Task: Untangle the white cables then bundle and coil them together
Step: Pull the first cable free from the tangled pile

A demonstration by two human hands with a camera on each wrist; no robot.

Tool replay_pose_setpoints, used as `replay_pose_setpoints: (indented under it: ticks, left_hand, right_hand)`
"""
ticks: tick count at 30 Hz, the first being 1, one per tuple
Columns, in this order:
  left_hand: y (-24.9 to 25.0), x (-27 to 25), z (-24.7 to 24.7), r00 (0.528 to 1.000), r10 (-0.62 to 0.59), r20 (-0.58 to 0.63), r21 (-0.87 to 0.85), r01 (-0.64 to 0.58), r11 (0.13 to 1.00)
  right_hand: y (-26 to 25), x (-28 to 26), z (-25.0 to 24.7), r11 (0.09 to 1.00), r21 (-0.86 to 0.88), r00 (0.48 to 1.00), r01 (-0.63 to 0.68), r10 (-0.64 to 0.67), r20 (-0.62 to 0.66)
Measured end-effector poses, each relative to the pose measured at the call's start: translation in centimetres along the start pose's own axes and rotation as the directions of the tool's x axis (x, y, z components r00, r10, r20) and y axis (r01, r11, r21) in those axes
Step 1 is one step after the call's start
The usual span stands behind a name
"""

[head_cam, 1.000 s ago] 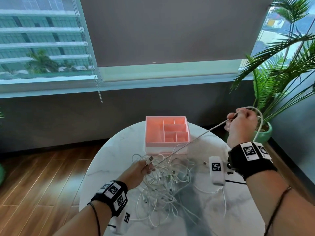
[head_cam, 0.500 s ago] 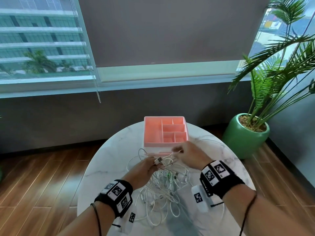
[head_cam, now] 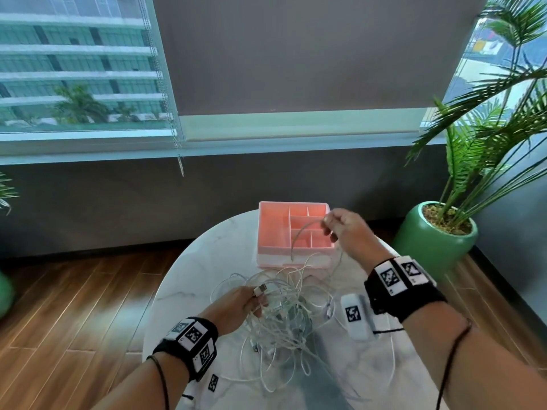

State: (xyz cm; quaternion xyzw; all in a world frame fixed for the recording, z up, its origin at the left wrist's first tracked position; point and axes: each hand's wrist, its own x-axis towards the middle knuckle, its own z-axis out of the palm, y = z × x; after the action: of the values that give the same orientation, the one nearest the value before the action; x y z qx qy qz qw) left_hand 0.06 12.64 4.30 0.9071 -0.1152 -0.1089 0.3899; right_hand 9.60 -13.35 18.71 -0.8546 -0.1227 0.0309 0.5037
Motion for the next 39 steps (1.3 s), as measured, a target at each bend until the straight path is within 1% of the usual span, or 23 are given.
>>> replay_pose_setpoints:
  ticks: [2,4,7,9,12,14,16,18,22,24,25,26,28,29,30,32,33,34,35,36,37,38,39]
  left_hand:
    - [-1.0,-0.4,0.3,0.999,-0.053,-0.013,-0.067,0.052,0.996]
    - [-1.2,-0.6,0.2,0.992,-0.111,-0.061,-0.152,0.101,0.983]
    - [1.2,-0.3,-0.8,0.98,-0.133,-0.146,-0.293,0.086,0.952]
    - [3.9,0.1,-1.9,0.968,-0.143,-0.206,-0.404,0.049,0.913]
    - [8.3,0.9,-3.0,0.968,-0.103,-0.23,-0.644,-0.072,0.762]
    - [10.8,1.5,-3.1,0.971,-0.077,-0.227,-0.723,-0.115,0.681]
    - [12.5,2.0,-3.0,0.97,-0.099,-0.223,-0.757,-0.109,0.644]
    - [13.0,2.4,-2.7,0.965,-0.14,-0.223,-0.767,-0.084,0.636]
    - [12.0,2.5,-1.5,0.933,-0.284,-0.221,-0.768,0.013,0.64]
    - [11.6,2.2,-1.0,0.929,-0.307,-0.206,-0.784,0.031,0.62]
    - [11.5,2.0,-1.1,0.927,-0.308,-0.214,-0.792,0.02,0.61]
    - [11.3,1.8,-1.3,0.922,-0.313,-0.228,-0.808,0.0,0.59]
    - [11.0,1.5,-2.4,0.907,-0.34,-0.248,-0.864,-0.048,0.502]
    - [10.7,1.3,-3.1,0.899,-0.355,-0.257,-0.883,-0.069,0.465]
    - [10.5,1.1,-3.9,0.888,-0.37,-0.274,-0.887,-0.084,0.454]
    - [9.9,0.8,-5.3,0.857,-0.404,-0.321,-0.861,-0.086,0.501]
    - [9.5,0.6,-5.8,0.841,-0.413,-0.348,-0.836,-0.079,0.544]
    - [9.2,0.5,-6.1,0.83,-0.415,-0.371,-0.805,-0.064,0.59]
    - [8.9,0.3,-6.3,0.827,-0.412,-0.382,-0.77,-0.038,0.637]
    - [8.6,0.2,-6.4,0.835,-0.409,-0.368,-0.738,0.005,0.675]
    - [8.3,0.1,-6.3,0.85,-0.412,-0.327,-0.708,0.068,0.703]
    - [8.0,0.1,-6.0,0.866,-0.424,-0.264,-0.674,0.149,0.724]
    - [7.7,0.1,-5.6,0.875,-0.444,-0.19,-0.627,0.24,0.741]
  right_hand:
    - [-1.1,0.6,-2.0,0.998,0.061,0.997,0.035,-0.031,-0.075]
    - [-2.3,0.6,-3.7,0.996,0.077,0.99,0.052,-0.042,-0.132]
    - [-3.7,0.1,-5.0,0.986,0.137,0.969,0.093,-0.058,-0.239]
    - [-4.4,-0.5,-4.8,0.976,0.181,0.965,0.125,-0.078,-0.25]
    - [-4.3,-1.5,-2.7,0.972,0.19,0.979,0.14,-0.107,-0.176]
    - [-3.4,-2.4,-0.3,0.979,0.151,0.99,0.134,-0.124,-0.072]
    - [-2.1,-3.5,2.1,0.989,0.111,0.994,0.096,-0.102,0.043]
    - [-1.0,-4.7,3.6,0.994,0.093,0.991,0.065,-0.076,0.112]
    - [0.8,-6.2,4.5,0.994,0.108,0.971,0.034,-0.059,0.231]
    - [2.0,-6.2,4.5,0.999,0.043,0.957,0.03,-0.041,0.286]
    - [2.7,-6.1,4.5,0.999,-0.027,0.952,0.04,-0.029,0.306]
    - [3.8,-5.9,4.4,0.99,-0.132,0.946,0.056,-0.01,0.324]
    - [6.7,-5.8,4.1,0.924,-0.382,0.947,0.029,0.097,0.307]
    - [8.3,-5.9,3.7,0.877,-0.478,0.952,-0.041,0.18,0.249]
    - [10.1,-6.0,3.2,0.826,-0.544,0.949,-0.146,0.273,0.16]
    - [13.0,-6.4,1.5,0.72,-0.584,0.897,-0.375,0.442,-0.032]
    - [14.2,-6.6,0.8,0.701,-0.545,0.863,-0.459,0.498,-0.087]
    - [15.1,-6.6,0.2,0.718,-0.451,0.83,-0.531,0.548,-0.105]
    - [15.7,-6.5,-0.1,0.749,-0.296,0.799,-0.593,0.595,-0.094]
    - [16.0,-6.2,-0.3,0.767,-0.116,0.776,-0.631,0.626,-0.077]
    - [16.3,-5.8,-0.5,0.751,0.085,0.746,-0.655,0.66,-0.092]
    - [16.3,-5.2,-0.7,0.723,0.263,0.722,-0.639,0.681,-0.12]
    - [15.8,-4.6,-1.0,0.704,0.399,0.717,-0.588,0.682,-0.146]
